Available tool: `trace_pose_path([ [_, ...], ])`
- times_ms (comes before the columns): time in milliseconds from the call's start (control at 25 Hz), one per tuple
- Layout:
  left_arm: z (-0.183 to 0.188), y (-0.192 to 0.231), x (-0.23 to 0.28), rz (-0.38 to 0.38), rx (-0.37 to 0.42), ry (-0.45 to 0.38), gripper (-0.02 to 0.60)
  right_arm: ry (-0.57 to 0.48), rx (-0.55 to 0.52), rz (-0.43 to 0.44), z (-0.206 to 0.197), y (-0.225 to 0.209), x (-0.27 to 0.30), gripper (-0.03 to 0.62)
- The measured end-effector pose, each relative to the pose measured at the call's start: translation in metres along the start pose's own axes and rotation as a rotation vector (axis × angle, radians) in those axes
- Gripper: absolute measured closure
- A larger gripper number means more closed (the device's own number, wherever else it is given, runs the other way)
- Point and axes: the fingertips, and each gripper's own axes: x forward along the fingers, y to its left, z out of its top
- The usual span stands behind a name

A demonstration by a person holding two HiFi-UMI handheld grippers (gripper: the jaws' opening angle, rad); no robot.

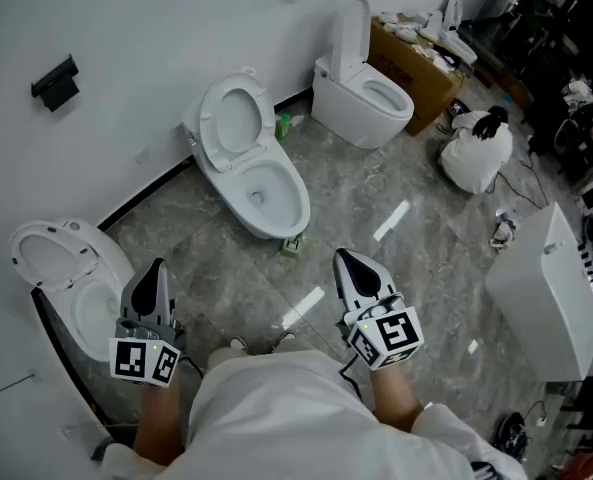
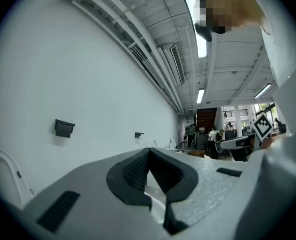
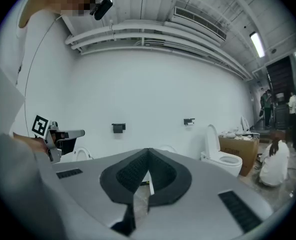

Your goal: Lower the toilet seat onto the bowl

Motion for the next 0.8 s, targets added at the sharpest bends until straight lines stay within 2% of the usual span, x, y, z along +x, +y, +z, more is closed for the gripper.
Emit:
trace_pose_path([
  [200, 0.001, -0.005, -0.002, 0.009, 0.002, -0.006, 0.588, -0.033, -0.095, -0.032, 0.013, -0.011, -0.005, 0.595],
  [280, 0.000, -0.006, -0.002, 0.017, 0.001, -0.009, 0.588, -0.037, -0.113, -0.038, 0.017, -0.020, -0.005, 0.523],
  [400, 0.000, -0.006, -0.002, 0.029, -0.001, -0.009, 0.588, -0.036, -0.121, -0.049, 0.023, -0.034, -0.003, 0.451],
  [440, 0.000, -0.006, -0.001, 0.033, 0.000, -0.008, 0.588, -0.027, -0.131, -0.047, 0.023, -0.038, 0.000, 0.403],
  [480, 0.000, -0.006, -0.001, 0.038, 0.004, -0.007, 0.588, -0.017, -0.145, -0.041, 0.021, -0.040, 0.003, 0.317],
  [520, 0.000, -0.007, 0.000, 0.043, 0.008, -0.007, 0.588, -0.011, -0.155, -0.033, 0.020, -0.043, 0.007, 0.262],
  [560, 0.000, -0.008, 0.001, 0.047, 0.011, -0.007, 0.588, -0.008, -0.157, -0.024, 0.019, -0.045, 0.010, 0.235],
  [640, -0.003, -0.011, 0.003, 0.055, 0.015, -0.002, 0.588, -0.010, -0.135, 0.001, 0.017, -0.049, 0.014, 0.193],
  [800, -0.016, -0.019, 0.004, 0.062, 0.041, 0.031, 0.588, 0.002, -0.114, 0.020, -0.002, -0.060, 0.018, 0.187],
])
